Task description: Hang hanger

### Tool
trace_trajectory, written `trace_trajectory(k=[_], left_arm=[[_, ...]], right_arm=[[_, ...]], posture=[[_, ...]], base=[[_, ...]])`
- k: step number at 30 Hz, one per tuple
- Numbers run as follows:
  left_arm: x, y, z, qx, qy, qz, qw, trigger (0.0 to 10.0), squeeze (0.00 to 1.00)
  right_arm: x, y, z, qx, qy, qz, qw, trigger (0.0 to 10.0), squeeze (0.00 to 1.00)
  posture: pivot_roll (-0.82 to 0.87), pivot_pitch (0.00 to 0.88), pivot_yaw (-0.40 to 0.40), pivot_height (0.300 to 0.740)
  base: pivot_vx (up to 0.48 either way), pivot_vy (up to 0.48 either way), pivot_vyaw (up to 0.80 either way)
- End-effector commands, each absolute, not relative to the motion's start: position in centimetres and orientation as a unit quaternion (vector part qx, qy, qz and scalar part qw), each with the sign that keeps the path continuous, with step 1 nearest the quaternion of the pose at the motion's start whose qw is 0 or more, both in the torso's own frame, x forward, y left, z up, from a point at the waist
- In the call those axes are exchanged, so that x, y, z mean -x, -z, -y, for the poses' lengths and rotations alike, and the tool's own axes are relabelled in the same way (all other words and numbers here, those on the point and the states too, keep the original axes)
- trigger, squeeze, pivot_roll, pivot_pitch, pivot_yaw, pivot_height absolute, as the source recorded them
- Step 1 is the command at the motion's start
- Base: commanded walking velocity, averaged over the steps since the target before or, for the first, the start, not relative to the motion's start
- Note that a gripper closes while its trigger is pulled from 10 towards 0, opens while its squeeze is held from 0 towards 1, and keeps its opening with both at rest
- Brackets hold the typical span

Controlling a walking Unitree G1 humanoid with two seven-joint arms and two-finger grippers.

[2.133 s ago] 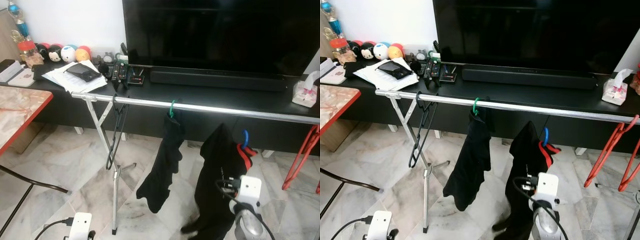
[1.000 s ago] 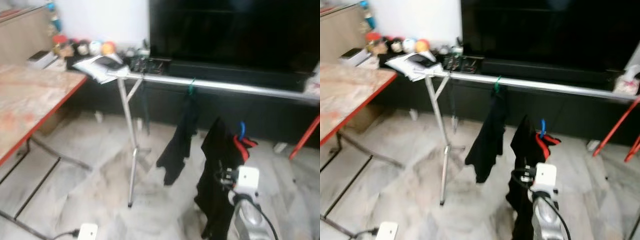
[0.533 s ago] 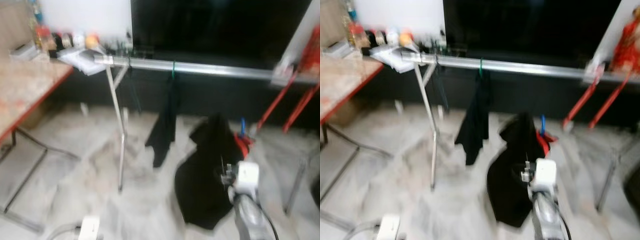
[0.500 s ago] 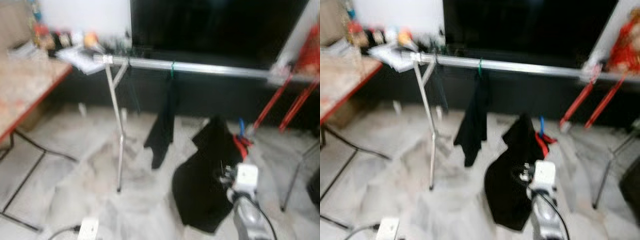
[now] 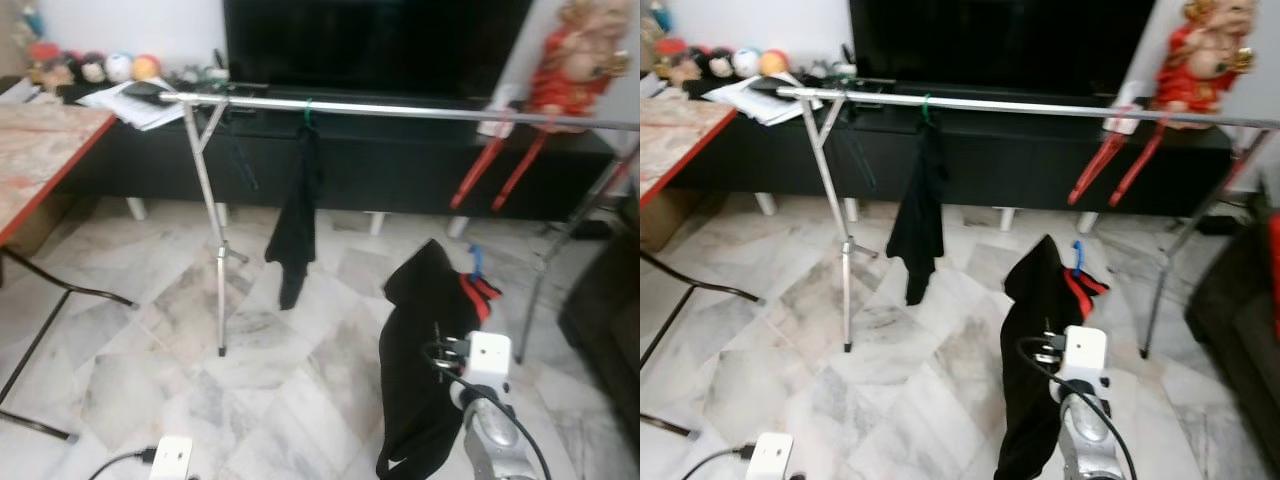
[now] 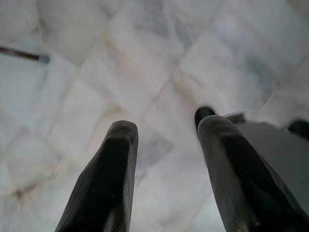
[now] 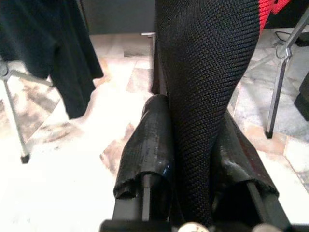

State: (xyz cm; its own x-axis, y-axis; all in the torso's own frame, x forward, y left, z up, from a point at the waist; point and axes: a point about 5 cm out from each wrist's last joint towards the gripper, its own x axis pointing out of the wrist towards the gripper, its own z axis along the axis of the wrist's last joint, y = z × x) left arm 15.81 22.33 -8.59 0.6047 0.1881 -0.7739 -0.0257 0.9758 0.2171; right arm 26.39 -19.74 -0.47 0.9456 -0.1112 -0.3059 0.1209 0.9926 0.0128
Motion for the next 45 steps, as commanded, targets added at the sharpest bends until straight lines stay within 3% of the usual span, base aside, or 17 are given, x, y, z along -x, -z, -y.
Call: trace_trajectory(k=[1,12,30,38,42,45], left_arm=[[-15.4,8.9,-21.9,-0.082,-0.059,-0.451,0.887,10.0,0.0],[-15.3,8.9,-22.0,-0.084,-0.057,-0.451,0.887,10.0,0.0],[-15.6,8.8,-22.1,-0.087,-0.053,-0.448,0.888,10.0,0.0],[-20.3,5.6,-23.6,-0.113,-0.038,-0.34,0.933,10.0,0.0],[-23.7,2.8,-23.3,-0.134,0.027,-0.252,0.958,10.0,0.0],[-26.9,-0.5,-21.1,-0.151,0.132,-0.165,0.966,10.0,0.0]], right_arm=[[-26.8,-0.1,20.1,-0.007,0.057,-0.143,0.988,10.0,0.0],[-26.6,0.3,20.0,-0.001,0.042,-0.162,0.986,10.0,0.0],[-26.7,0.4,19.9,0.01,0.015,-0.177,0.984,10.0,0.0],[-26.6,0.6,20.0,0.124,-0.124,-0.224,0.959,10.0,0.0],[-26.6,0.2,20.3,0.14,-0.189,-0.232,0.944,10.0,0.0],[-27.5,-1.1,21.1,0.156,-0.217,-0.22,0.938,10.0,0.0]], posture=[[-0.08,0.0,-0.053,0.74],[-0.08,0.0,-0.049,0.74],[-0.08,0.0,-0.051,0.74],[-0.08,0.0,-0.056,0.74],[-0.07,0.0,-0.059,0.74],[-0.07,0.0,-0.06,0.74]], base=[[-0.33,0.0,0.0],[-0.327,0.0,0.0],[0.0,0.0,0.0],[0.0,0.0,0.0],[0.0,0.0,0.0],[0.0,0.0,0.0]])
